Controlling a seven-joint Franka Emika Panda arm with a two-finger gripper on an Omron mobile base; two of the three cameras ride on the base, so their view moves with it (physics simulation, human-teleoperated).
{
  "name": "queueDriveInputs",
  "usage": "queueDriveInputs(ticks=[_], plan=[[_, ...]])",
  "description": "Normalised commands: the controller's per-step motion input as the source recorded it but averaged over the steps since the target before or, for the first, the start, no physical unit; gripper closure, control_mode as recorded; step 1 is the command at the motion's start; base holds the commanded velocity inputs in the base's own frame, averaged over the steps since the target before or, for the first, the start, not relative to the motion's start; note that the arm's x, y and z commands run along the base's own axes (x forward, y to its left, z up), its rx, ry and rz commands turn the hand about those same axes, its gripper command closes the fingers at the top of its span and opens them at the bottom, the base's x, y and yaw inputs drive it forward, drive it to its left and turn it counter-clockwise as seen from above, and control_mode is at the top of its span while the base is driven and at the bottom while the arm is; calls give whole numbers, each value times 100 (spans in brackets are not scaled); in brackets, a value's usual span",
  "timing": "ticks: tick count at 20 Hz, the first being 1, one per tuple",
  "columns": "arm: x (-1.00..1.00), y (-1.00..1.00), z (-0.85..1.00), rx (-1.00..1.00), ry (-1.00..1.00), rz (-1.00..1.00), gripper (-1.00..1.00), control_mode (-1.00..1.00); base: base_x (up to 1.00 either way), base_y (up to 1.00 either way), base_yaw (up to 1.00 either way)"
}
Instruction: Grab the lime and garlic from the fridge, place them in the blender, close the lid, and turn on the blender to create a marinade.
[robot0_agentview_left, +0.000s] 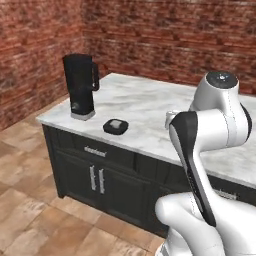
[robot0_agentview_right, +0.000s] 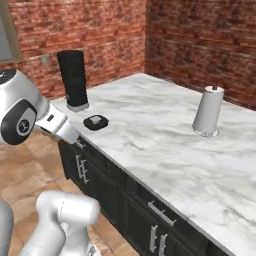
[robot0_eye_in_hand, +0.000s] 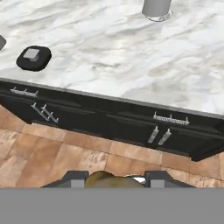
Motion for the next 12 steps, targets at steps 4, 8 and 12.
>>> queueDriveInputs(ticks=[4, 8, 12], plan=[[0, 0, 0, 0, 0, 0, 100, 100, 68, 92, -45], [0, 0, 0, 0, 0, 0, 100, 100, 54, 74, -43], [0, 0, 0, 0, 0, 0, 100, 100, 58, 57, -40]])
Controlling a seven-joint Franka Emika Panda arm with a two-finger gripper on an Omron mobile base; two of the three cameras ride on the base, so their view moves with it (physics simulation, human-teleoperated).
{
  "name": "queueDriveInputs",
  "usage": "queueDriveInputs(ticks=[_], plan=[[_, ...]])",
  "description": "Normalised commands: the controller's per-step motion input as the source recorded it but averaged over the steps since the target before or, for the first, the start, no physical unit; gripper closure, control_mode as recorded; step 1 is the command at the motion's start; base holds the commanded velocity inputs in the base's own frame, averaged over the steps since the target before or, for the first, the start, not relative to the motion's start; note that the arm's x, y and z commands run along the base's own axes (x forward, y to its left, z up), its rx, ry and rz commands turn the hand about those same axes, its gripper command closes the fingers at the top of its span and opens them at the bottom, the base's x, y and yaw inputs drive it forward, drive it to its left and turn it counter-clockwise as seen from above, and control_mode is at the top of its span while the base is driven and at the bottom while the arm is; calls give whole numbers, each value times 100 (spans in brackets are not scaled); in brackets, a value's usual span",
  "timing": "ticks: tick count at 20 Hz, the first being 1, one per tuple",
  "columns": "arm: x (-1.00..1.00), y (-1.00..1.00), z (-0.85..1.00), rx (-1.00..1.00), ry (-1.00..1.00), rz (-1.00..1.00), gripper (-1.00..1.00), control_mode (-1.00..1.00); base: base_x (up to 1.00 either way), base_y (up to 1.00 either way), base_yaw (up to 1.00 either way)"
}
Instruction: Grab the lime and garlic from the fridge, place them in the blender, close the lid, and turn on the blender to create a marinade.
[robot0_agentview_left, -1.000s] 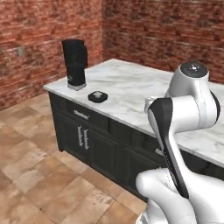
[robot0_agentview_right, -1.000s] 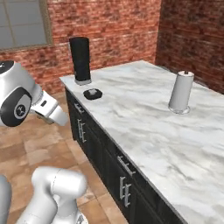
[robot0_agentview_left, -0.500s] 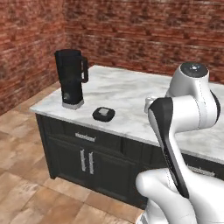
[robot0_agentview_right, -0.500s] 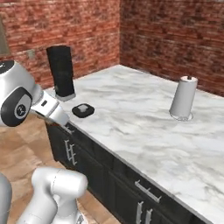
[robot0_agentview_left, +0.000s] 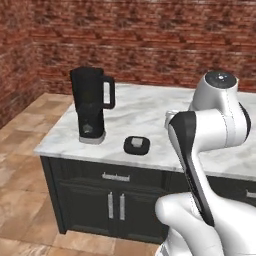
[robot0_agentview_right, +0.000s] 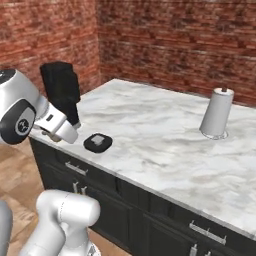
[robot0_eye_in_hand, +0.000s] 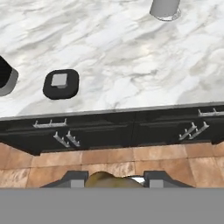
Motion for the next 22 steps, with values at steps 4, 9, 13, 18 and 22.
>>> queueDriveInputs(ticks=[4, 9, 13, 18, 22], plan=[[0, 0, 0, 0, 0, 0, 100, 100, 48, 17, -27], [0, 0, 0, 0, 0, 0, 100, 100, 46, 19, -26], [0, 0, 0, 0, 0, 0, 100, 100, 36, 52, -29], [0, 0, 0, 0, 0, 0, 100, 100, 28, 80, -36], [0, 0, 0, 0, 0, 0, 100, 100, 29, 66, -36]])
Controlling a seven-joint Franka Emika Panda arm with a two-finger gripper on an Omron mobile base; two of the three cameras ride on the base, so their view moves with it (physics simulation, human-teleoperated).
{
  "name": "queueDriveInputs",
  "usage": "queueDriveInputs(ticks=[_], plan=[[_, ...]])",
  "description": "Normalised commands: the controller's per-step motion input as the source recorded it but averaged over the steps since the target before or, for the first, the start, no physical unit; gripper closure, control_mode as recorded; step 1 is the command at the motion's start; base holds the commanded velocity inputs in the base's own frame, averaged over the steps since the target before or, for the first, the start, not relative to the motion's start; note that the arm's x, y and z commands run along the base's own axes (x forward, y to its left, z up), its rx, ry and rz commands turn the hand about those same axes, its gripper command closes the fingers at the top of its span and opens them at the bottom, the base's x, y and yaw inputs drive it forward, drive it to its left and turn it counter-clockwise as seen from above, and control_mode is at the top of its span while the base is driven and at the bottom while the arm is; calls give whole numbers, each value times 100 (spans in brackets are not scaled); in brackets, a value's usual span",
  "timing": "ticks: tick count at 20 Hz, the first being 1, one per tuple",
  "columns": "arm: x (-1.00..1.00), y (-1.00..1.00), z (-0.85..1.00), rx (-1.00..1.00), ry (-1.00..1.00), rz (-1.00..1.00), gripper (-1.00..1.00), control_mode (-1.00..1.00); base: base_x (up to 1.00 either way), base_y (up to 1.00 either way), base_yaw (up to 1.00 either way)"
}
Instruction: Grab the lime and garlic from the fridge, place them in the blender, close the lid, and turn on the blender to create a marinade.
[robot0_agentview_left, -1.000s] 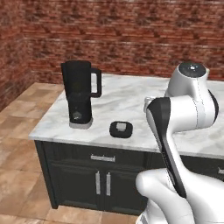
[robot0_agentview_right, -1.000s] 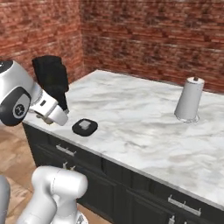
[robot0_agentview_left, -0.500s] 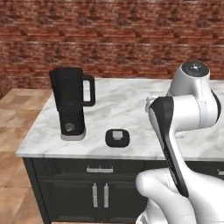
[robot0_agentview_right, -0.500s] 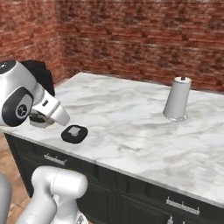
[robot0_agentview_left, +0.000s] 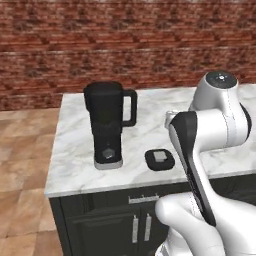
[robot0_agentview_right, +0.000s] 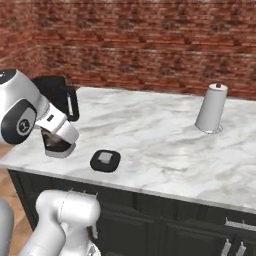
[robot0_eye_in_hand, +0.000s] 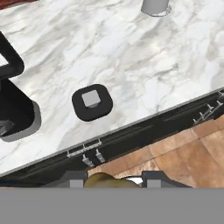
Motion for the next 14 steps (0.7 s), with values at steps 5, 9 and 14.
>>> queueDriveInputs(ticks=[5, 9, 14], plan=[[0, 0, 0, 0, 0, 0, 100, 100, 40, 17, -23], [0, 0, 0, 0, 0, 0, 100, 100, 48, 11, -11], [0, 0, 0, 0, 0, 0, 100, 100, 20, 6, -6]])
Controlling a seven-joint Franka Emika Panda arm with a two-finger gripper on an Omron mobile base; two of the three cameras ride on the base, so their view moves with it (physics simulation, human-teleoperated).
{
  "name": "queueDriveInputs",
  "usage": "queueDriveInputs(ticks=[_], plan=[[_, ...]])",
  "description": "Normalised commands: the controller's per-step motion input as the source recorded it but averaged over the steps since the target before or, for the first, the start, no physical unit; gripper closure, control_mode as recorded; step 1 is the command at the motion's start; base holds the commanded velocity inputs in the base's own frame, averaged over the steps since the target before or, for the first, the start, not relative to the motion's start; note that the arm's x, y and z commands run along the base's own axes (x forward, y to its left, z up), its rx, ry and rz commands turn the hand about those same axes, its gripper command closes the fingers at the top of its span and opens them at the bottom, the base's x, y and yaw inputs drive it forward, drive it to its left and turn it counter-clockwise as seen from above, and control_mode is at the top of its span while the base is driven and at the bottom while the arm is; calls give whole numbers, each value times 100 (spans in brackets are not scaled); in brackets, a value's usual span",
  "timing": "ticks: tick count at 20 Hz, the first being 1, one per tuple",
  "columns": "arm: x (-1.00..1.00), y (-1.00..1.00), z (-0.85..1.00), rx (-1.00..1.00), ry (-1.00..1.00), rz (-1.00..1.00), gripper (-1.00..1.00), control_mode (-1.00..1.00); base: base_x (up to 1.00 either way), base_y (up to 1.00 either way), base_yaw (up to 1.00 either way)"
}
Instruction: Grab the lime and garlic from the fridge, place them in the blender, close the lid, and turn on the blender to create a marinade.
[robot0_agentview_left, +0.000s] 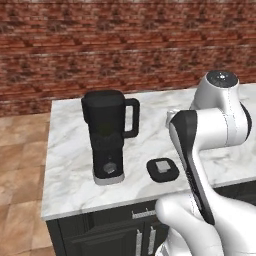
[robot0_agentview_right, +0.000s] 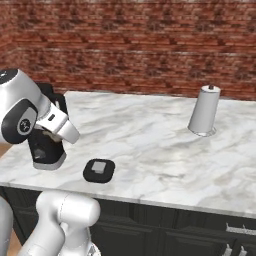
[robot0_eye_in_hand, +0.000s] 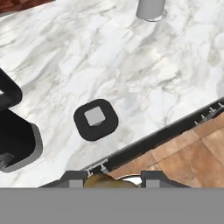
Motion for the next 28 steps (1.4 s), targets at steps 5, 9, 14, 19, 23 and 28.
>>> queueDriveInputs(ticks=[5, 9, 14, 19, 23, 28], plan=[[0, 0, 0, 0, 0, 0, 100, 100, 5, 0, -2], [0, 0, 2, 3, 0, 0, 100, -100, 0, 0, 0], [20, 26, 59, 7, -15, 10, 100, -100, 0, 0, 0], [43, 52, 79, 1, -15, 19, 100, -100, 0, 0, 0], [26, 57, 48, 0, -11, 15, 100, -100, 0, 0, 0], [19, 68, 20, 0, -8, 9, 100, -100, 0, 0, 0]])
